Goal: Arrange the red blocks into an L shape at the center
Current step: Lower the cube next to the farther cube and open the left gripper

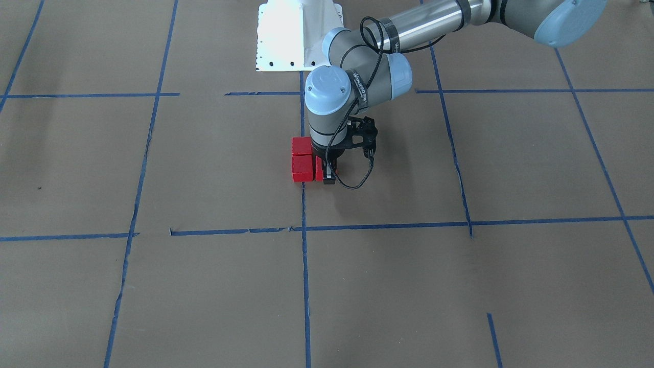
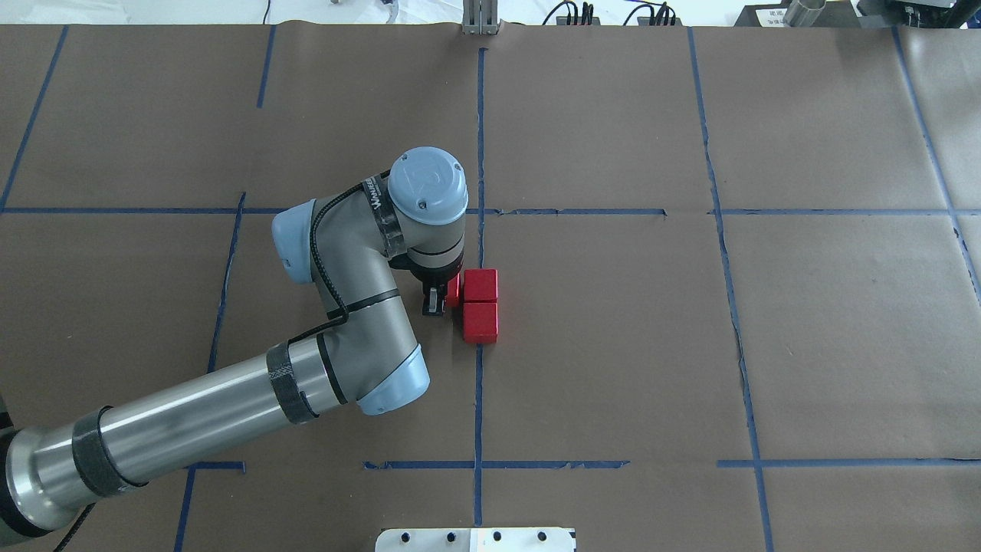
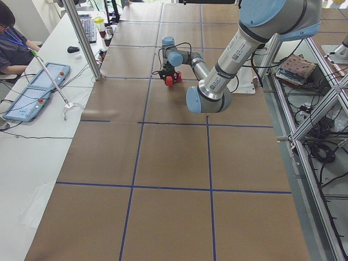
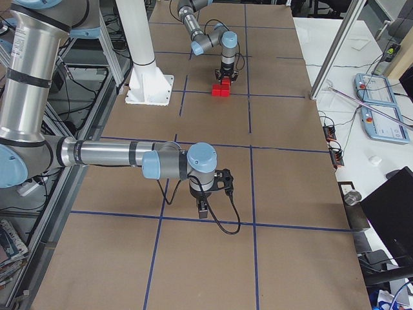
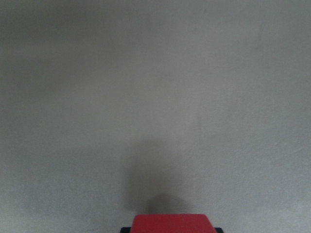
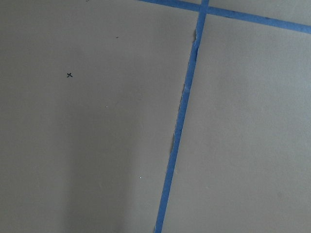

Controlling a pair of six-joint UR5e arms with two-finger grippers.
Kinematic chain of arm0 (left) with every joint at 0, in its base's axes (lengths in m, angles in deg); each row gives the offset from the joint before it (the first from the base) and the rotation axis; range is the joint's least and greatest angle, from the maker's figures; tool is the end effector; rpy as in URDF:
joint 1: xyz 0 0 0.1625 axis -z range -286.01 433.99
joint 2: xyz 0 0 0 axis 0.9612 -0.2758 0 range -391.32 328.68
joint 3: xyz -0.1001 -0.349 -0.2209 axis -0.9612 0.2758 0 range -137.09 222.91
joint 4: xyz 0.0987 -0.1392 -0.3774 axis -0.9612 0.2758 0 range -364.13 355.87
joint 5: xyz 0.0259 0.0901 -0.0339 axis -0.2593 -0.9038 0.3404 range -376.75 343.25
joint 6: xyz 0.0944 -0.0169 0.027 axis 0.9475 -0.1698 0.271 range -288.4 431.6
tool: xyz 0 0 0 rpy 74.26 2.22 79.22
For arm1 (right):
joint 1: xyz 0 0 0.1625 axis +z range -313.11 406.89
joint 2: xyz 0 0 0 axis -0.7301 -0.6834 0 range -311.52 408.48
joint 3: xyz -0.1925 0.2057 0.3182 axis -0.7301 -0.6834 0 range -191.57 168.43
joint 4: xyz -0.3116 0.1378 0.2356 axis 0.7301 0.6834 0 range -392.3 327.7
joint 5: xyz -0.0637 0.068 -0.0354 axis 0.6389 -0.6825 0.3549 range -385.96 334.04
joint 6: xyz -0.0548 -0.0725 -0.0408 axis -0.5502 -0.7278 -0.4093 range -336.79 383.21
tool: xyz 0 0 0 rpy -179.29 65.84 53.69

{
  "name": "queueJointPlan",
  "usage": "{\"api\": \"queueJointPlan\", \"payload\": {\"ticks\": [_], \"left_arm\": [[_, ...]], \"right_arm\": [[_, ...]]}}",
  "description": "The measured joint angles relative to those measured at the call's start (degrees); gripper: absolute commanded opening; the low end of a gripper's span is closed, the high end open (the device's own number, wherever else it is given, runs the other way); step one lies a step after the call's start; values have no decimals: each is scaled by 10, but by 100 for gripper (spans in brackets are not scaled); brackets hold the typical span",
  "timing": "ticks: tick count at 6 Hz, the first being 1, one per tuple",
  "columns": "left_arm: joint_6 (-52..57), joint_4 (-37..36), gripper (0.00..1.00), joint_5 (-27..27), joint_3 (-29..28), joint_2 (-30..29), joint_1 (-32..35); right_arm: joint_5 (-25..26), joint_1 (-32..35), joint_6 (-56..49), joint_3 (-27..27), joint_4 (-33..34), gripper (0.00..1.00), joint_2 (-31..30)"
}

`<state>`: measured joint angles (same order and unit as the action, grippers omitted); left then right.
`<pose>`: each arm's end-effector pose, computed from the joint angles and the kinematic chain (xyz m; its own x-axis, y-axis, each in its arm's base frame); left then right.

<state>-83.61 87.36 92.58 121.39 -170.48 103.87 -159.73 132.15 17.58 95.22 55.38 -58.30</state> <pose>0.6166 -0.4700 0.2109 0.0197 -0.9993 -0.0316 0.7317 0.0360 -0.6806 0.0335 -0.3761 0.6372 0.7058 -0.1849 0.6839 0.1525 0.9824 0.1082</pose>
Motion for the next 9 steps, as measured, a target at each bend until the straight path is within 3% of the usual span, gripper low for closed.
{"api": "queueJointPlan", "payload": {"ticks": [9], "left_arm": [[-15, 2, 6, -1, -7, -5, -3]], "right_arm": [[0, 0, 1, 1, 0, 100, -1]]}}
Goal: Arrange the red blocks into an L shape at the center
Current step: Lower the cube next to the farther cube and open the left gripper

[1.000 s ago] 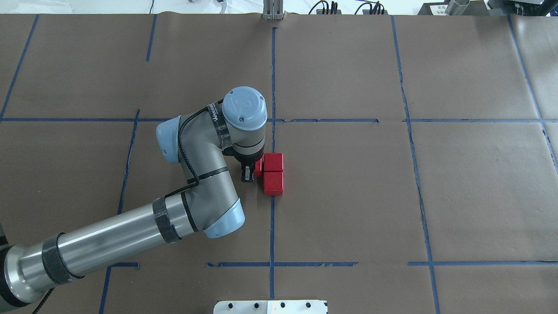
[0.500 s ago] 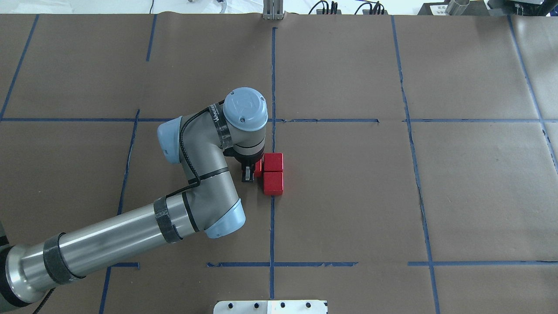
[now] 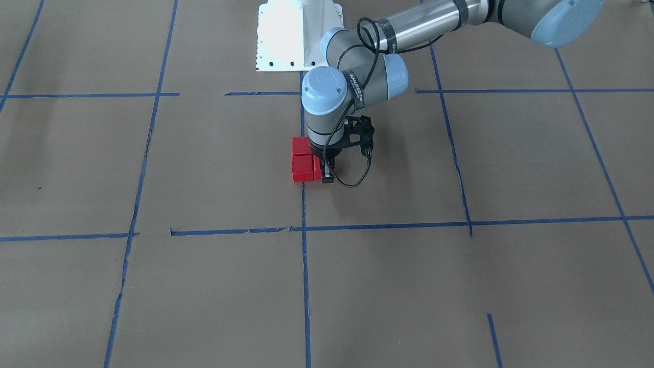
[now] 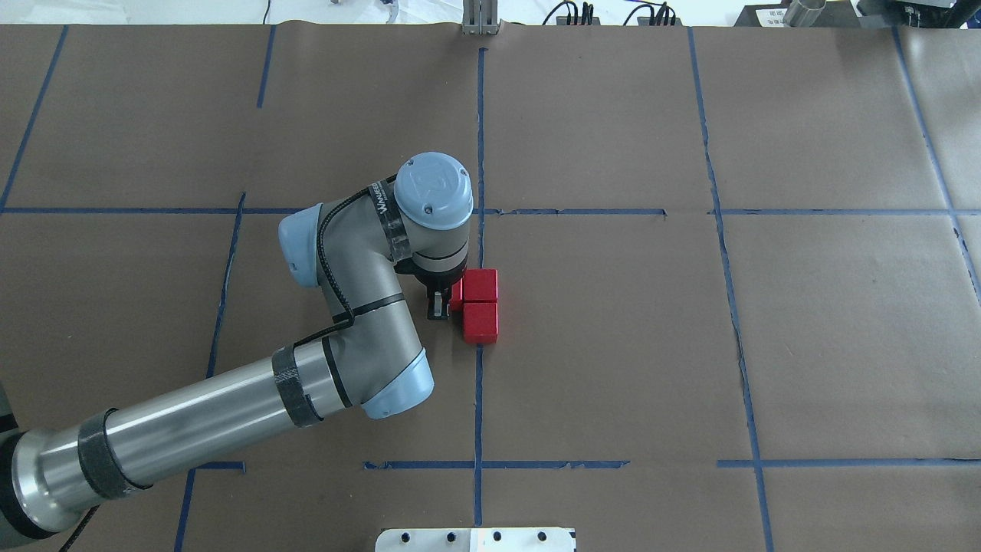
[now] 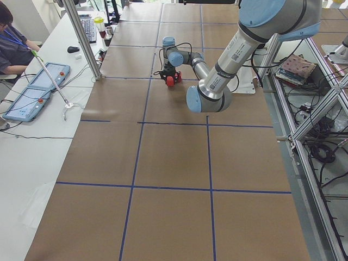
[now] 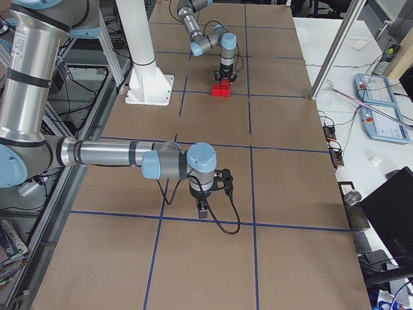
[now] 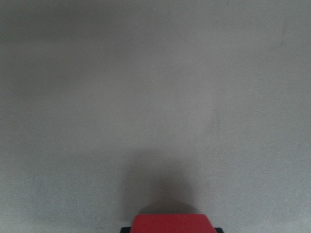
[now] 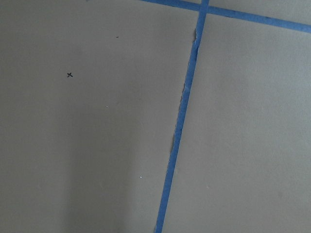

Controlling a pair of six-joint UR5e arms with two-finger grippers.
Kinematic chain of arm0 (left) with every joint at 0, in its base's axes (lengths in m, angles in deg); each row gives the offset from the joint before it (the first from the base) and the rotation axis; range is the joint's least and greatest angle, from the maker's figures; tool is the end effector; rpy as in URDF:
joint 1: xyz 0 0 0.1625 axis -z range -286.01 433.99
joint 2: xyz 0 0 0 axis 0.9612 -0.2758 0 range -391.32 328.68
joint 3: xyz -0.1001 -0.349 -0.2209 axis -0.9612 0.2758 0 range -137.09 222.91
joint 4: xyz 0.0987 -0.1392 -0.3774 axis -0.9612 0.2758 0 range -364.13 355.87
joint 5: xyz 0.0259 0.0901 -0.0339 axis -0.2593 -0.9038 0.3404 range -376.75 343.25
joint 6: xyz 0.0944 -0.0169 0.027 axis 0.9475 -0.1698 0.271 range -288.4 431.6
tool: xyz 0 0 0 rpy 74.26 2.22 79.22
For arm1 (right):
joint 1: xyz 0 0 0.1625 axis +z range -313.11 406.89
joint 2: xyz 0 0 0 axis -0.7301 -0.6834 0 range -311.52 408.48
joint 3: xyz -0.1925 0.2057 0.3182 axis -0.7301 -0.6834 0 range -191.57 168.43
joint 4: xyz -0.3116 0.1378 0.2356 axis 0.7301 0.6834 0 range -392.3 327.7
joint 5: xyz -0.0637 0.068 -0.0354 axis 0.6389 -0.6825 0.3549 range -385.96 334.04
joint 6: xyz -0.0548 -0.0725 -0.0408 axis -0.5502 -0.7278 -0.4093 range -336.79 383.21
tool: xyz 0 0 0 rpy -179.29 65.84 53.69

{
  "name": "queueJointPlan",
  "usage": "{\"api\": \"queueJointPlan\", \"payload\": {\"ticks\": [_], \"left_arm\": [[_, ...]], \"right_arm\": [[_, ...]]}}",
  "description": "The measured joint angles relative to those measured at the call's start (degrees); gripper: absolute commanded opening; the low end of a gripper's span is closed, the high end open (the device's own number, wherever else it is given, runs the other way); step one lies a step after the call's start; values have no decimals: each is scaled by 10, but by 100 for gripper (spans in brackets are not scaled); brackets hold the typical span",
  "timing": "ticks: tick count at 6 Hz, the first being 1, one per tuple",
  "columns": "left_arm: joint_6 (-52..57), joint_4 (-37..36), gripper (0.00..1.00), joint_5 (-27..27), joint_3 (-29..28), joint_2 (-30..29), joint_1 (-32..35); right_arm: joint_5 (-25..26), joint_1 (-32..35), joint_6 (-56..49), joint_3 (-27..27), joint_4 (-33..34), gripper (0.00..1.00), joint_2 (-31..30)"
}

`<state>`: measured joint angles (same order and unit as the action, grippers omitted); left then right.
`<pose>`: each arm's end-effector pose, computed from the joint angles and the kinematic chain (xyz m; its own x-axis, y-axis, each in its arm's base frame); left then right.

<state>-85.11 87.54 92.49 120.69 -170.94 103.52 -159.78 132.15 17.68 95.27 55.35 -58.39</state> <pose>0.6222 -0.4680 0.2098 0.0057 -0.9999 -0.0143 0.7330 0.0139 -0.6801 0.0335 -0.3754 0.6373 0.7055 -0.1831 0.6847 0.1512 0.9827 0.1069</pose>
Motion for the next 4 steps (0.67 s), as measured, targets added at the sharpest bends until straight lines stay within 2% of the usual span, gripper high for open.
{"api": "queueJointPlan", "payload": {"ticks": [2, 4], "left_arm": [[0, 1, 8, 0, 0, 0, 0], [1, 9, 16, 0, -7, -1, 0]], "right_arm": [[0, 0, 0, 0, 0, 100, 0], [0, 0, 0, -1, 0, 100, 0]]}}
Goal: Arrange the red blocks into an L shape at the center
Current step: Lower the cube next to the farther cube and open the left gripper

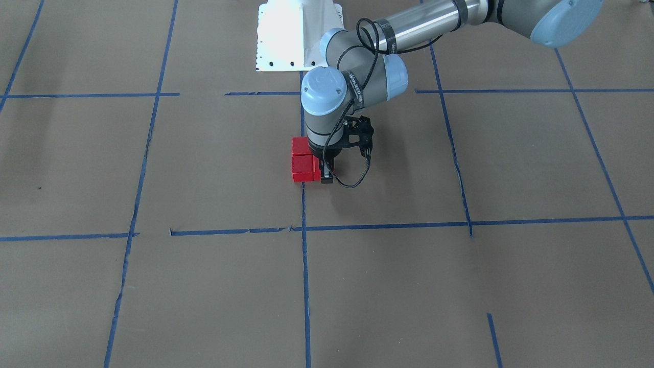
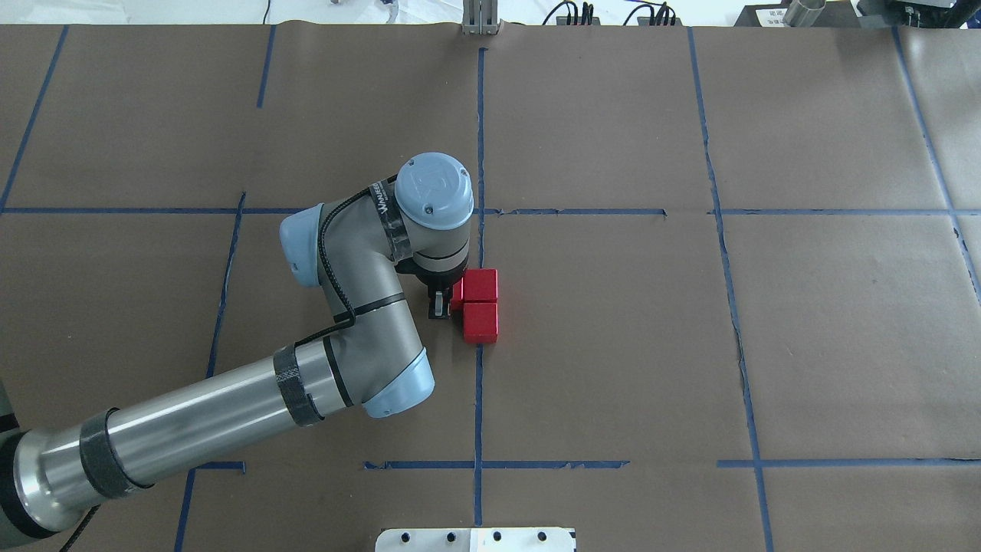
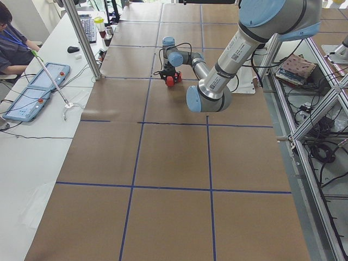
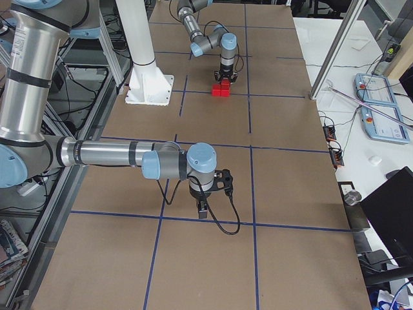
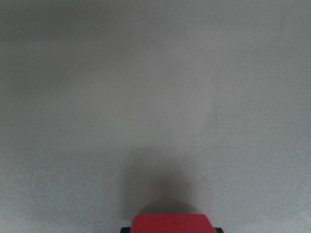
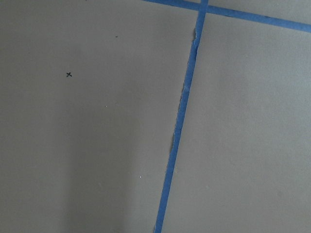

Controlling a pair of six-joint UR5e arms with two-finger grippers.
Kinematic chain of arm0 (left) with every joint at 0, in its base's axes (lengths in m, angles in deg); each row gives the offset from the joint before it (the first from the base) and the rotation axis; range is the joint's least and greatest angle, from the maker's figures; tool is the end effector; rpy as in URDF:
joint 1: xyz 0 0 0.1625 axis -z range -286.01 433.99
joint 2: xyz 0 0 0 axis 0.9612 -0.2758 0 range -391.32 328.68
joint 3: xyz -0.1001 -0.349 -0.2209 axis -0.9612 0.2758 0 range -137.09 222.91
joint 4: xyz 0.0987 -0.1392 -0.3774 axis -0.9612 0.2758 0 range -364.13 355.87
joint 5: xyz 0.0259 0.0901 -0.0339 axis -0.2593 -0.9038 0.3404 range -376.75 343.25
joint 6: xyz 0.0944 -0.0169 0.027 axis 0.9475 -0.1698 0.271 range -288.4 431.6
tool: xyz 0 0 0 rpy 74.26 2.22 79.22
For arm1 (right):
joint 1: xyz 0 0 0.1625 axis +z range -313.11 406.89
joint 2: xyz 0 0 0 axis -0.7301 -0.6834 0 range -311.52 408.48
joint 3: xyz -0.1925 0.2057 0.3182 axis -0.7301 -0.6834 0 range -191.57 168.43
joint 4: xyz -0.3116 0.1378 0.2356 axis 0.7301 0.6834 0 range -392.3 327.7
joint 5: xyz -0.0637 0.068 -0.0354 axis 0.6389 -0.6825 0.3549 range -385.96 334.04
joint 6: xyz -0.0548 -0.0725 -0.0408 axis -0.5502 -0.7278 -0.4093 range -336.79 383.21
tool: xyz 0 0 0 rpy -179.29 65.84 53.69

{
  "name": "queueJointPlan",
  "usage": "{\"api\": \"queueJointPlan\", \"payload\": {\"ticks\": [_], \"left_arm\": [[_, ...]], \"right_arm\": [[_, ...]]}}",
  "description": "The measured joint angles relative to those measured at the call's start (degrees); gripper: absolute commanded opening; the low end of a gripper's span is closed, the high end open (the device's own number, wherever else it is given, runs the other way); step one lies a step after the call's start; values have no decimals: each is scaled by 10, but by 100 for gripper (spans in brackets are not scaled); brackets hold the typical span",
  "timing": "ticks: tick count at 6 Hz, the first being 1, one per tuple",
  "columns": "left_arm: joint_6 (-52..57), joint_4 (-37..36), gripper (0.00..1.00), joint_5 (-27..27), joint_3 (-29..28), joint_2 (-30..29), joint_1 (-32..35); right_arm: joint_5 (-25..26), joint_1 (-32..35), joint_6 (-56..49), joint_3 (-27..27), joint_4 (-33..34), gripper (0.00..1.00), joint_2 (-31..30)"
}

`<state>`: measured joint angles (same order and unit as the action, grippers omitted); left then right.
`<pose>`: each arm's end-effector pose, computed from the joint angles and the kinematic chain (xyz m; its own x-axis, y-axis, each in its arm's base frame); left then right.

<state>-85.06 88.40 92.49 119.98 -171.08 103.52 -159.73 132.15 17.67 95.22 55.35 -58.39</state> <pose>0.6249 -0.4695 0.2115 0.0063 -0.9998 -0.0175 0.7300 0.0165 -0.6833 0.0335 -0.3754 0.6378 0.7061 -0.1827 0.6842 0.1514 0.9828 0.1061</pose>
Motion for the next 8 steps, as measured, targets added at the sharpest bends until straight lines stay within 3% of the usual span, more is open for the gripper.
{"api": "queueJointPlan", "payload": {"ticks": [2, 5, 6, 8], "left_arm": [[3, 9, 23, 0, -5, -2, 0], [17, 11, 44, 1, -5, -4, 0], [23, 11, 99, 1, -5, -4, 0], [30, 10, 100, 1, -4, -5, 0]], "right_arm": [[0, 0, -1, 0, 0, 100, 0], [0, 0, -1, -1, 1, 100, 0], [0, 0, -1, -1, 0, 100, 0], [0, 0, 0, -1, 0, 100, 0]]}}
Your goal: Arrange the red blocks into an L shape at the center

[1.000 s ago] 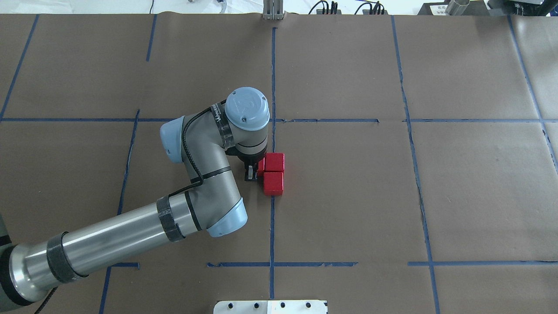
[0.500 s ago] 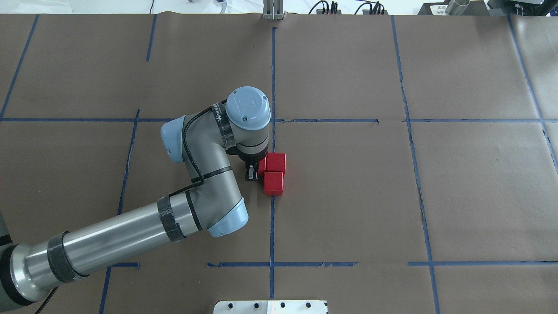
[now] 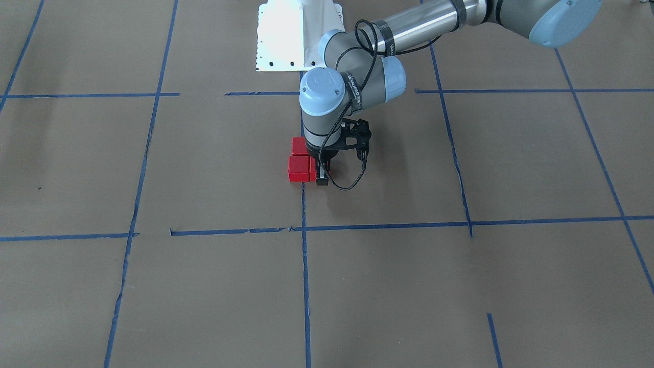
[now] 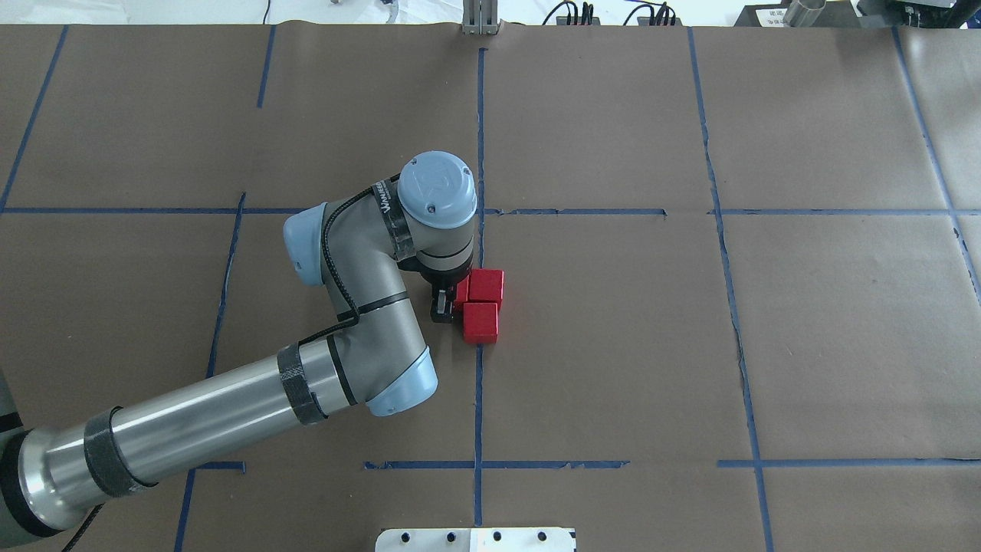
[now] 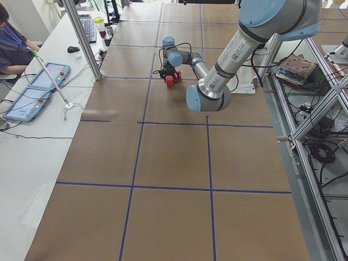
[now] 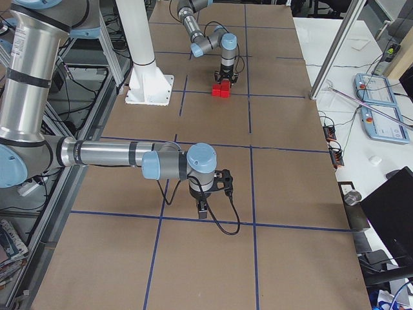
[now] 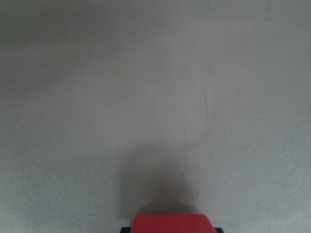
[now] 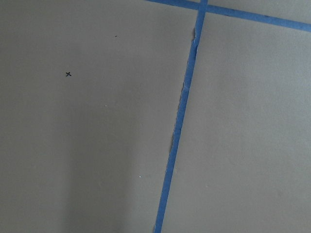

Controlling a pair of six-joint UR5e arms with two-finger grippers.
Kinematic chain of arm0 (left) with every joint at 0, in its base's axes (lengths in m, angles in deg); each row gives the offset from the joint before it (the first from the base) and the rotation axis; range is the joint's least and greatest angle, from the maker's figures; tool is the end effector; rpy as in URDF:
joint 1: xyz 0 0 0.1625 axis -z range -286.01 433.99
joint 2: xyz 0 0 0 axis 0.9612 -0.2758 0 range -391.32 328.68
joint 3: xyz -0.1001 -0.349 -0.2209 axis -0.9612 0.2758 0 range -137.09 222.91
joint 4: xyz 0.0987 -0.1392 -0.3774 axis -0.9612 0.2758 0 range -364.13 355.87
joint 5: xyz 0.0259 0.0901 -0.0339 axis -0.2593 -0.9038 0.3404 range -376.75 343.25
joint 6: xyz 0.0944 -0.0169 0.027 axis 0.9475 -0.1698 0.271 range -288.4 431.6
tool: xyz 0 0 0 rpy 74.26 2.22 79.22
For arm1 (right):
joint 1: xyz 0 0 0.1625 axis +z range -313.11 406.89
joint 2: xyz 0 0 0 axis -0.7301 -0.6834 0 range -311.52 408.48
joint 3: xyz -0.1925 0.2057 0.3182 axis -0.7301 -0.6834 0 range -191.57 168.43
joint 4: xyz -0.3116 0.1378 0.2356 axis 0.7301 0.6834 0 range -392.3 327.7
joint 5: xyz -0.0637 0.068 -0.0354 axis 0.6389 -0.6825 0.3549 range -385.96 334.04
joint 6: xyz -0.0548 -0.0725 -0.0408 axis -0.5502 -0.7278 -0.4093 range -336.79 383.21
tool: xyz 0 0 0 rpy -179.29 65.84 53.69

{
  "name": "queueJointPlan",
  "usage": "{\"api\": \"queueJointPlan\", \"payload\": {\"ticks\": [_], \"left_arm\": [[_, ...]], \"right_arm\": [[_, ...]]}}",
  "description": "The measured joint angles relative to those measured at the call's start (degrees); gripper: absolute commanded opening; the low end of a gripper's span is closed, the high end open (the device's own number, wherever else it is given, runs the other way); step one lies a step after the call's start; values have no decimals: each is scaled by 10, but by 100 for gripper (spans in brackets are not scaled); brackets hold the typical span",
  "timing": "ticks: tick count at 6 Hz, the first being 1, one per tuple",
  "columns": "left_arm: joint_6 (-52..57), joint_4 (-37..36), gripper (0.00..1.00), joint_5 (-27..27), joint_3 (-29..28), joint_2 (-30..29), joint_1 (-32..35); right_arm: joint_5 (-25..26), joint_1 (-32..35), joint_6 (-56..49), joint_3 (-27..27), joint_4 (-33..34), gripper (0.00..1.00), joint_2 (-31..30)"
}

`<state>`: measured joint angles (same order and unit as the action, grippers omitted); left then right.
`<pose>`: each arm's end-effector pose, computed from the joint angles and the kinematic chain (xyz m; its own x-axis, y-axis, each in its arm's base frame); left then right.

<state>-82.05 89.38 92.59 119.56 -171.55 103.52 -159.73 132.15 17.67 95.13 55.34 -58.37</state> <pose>0.6268 -0.4704 0.2060 0.0448 -0.9971 -0.0617 0.7173 0.0751 -0.6927 0.0335 -0.3754 0.6384 0.7061 -0.1819 0.6843 0.1514 0.9829 0.1051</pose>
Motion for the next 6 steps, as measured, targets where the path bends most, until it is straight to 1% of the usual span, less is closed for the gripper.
{"api": "queueJointPlan", "payload": {"ticks": [2, 3, 4, 6], "left_arm": [[8, -10, 100, 4, 14, 2, 3], [37, -30, 100, 20, 43, 6, 13], [87, -50, 100, 46, 90, 24, 30], [245, -66, 100, 88, 209, 115, 69]], "right_arm": [[0, 0, 1, 0, 0, 100, 1], [0, 0, 1, 0, 0, 100, 1], [0, 0, 1, 0, 0, 100, 1], [0, 0, 2, 1, 0, 100, 1]]}}
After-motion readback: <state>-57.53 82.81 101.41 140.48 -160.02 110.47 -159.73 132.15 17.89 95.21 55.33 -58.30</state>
